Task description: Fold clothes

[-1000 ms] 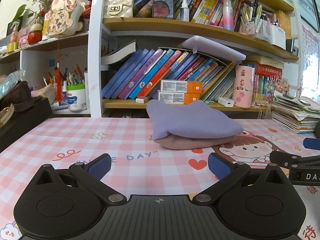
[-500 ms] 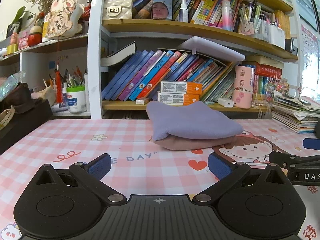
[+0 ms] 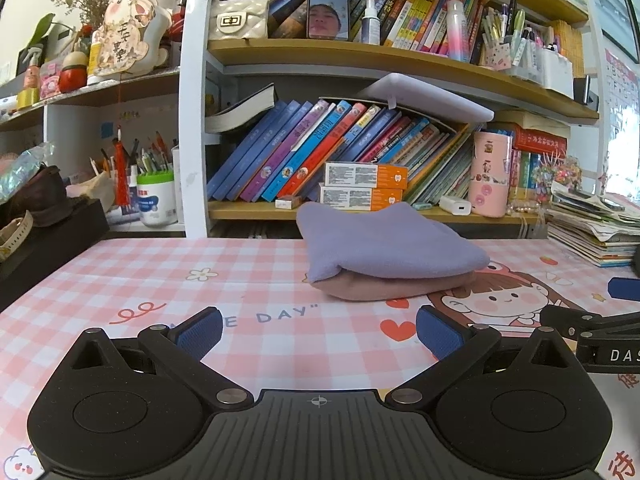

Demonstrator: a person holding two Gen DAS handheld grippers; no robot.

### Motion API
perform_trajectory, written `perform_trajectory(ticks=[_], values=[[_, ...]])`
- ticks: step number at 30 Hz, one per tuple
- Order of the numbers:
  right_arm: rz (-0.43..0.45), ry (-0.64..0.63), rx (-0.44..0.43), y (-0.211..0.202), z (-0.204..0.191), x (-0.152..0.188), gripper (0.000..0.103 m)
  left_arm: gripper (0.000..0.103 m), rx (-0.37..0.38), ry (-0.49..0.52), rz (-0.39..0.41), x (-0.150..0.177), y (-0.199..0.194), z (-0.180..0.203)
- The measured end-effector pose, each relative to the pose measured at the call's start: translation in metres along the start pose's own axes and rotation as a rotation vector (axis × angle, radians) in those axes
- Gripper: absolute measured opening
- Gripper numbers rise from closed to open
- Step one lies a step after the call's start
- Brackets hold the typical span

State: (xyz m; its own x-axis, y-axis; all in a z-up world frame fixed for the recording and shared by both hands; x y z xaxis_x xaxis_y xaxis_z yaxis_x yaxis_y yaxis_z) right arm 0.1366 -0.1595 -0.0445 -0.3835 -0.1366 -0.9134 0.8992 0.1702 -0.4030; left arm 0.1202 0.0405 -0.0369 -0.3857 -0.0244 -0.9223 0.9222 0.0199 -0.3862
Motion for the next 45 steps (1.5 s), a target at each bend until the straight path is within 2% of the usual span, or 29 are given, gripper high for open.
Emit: perform_trajectory(ticks=[22, 32, 45], values=[[-0.004, -0.003, -0.002, 0.0006, -0.0001, 0.0, 0.103, 0.103, 0.015, 0.006, -0.004, -0.0002, -0.0001, 0.0018], [-0.013, -0.018, 0.0, 0.0025, -0.0022, 0.0012, 0.103, 0.103, 0.036, 0.021, 0.018, -0.0026, -0.0046, 0.0065], [-0.012, -0.022, 0.007, 0.0025, -0.0021, 0.0006, 0.103, 0.103, 0.02, 0.026, 0.03, -0.0046, -0.0067, 0.0061]])
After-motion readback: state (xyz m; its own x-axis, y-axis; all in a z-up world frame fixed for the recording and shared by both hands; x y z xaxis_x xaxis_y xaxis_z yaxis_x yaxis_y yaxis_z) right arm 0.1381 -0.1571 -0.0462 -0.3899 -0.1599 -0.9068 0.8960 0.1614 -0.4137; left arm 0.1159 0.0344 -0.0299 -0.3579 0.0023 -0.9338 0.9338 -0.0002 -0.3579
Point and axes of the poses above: each gripper's, at about its wrist camera, not at the fingertips, and y roughly the way its jaws point, z to its right, x to its underside, the point moved 10 cm from there along y, roughly the way its jaws point, and after that the axes turned 3 degrees about -z, right-handed, at the moved point
